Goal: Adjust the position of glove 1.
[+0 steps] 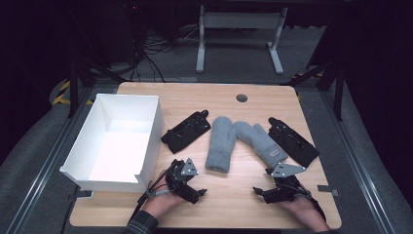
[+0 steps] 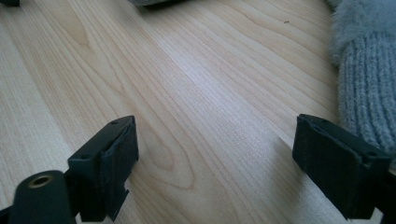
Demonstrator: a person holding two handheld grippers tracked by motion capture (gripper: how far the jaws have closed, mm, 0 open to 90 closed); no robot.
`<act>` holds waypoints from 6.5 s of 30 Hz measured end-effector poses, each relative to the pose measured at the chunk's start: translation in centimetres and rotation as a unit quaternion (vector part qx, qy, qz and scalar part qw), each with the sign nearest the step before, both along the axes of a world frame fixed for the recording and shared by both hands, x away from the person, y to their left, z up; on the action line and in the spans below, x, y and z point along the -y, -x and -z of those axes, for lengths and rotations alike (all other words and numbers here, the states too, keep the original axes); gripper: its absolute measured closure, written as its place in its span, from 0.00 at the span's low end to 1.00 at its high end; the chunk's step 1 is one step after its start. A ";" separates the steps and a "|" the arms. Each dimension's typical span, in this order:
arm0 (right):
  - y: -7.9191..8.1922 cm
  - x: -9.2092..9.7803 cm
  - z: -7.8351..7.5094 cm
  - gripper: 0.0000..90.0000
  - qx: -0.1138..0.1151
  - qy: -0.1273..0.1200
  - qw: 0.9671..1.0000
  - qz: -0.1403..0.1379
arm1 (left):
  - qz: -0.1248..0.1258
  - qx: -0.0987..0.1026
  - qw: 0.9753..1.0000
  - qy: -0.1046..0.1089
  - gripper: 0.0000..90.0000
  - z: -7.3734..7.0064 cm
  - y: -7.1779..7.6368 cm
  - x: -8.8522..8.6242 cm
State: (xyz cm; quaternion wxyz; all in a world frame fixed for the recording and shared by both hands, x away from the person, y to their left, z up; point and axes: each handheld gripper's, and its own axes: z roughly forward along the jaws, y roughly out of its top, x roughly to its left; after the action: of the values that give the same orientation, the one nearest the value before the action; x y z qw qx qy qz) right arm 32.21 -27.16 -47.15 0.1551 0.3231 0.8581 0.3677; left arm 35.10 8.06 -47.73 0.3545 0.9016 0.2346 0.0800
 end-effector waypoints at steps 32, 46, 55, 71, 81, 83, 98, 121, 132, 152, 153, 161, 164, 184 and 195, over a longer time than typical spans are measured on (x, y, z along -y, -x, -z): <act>0.0 0.0 0.0 0.16 -0.002 -0.001 1.000 0.001 | 0.010 -0.030 0.997 0.075 1.00 -6.3 -4.6 3.7; 0.0 0.0 0.0 0.16 -0.002 -0.001 1.000 0.001 | 0.009 -0.044 0.998 0.033 1.00 -4.1 -6.6 7.4; 0.0 0.0 0.0 0.16 -0.002 -0.001 1.000 0.001 | 0.022 -0.053 0.998 0.023 1.00 -4.0 -5.8 6.4; 0.0 0.0 0.0 0.16 -0.002 -0.001 1.000 0.001 | 0.041 -0.071 0.997 0.010 1.00 -4.3 -2.2 2.6; 0.0 0.0 0.0 0.16 -0.002 -0.001 1.000 0.001 | 0.038 -0.069 0.997 0.016 1.00 -4.7 -0.7 1.1; 0.0 0.0 0.0 0.16 -0.001 0.000 1.000 0.001 | 0.034 -0.064 0.997 0.016 1.00 -5.1 -1.1 1.1; 0.0 0.0 0.0 0.16 -0.002 0.000 1.000 0.001 | -0.011 -0.053 0.997 0.047 1.00 -6.2 -6.1 2.0; 0.0 0.0 0.0 0.16 -0.002 -0.001 1.000 0.001 | 0.012 -0.075 0.997 0.003 1.00 -3.0 -6.1 6.2; 0.0 0.0 0.0 0.16 -0.003 -0.001 1.000 0.001 | 0.014 -0.088 0.996 0.020 1.00 -2.8 -4.4 8.0; 0.1 0.2 -1.1 0.44 -0.009 0.011 1.000 -0.008 | -0.011 -0.053 0.998 0.030 0.66 -5.0 -4.0 4.2; 0.3 0.4 -1.7 0.55 0.001 0.008 1.000 -0.003 | -0.024 -0.050 0.998 0.026 0.62 -4.9 -4.1 3.2; -0.7 1.7 -3.7 0.97 0.024 0.002 0.999 0.034 | -0.077 -0.042 0.996 -0.003 0.43 -3.4 -4.3 0.5; -1.5 2.4 -4.4 1.00 0.029 -0.005 0.998 0.049 | -0.091 -0.040 0.995 -0.015 0.34 -2.9 -4.4 -0.1; -5.8 3.5 -3.6 1.00 0.010 0.042 0.995 0.094 | -0.102 0.011 0.995 0.010 0.14 -0.2 -4.3 -0.7; -8.7 1.4 -3.7 1.00 0.007 0.037 0.996 0.086 | -0.099 0.011 0.995 0.015 0.11 -0.1 -4.4 -0.8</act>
State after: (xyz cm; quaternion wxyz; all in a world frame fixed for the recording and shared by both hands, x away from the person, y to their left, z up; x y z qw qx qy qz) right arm 40.89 -28.59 -43.45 0.2043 0.3871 0.8391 0.3230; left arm 39.50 8.83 -47.64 0.3609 0.8677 0.3198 0.1210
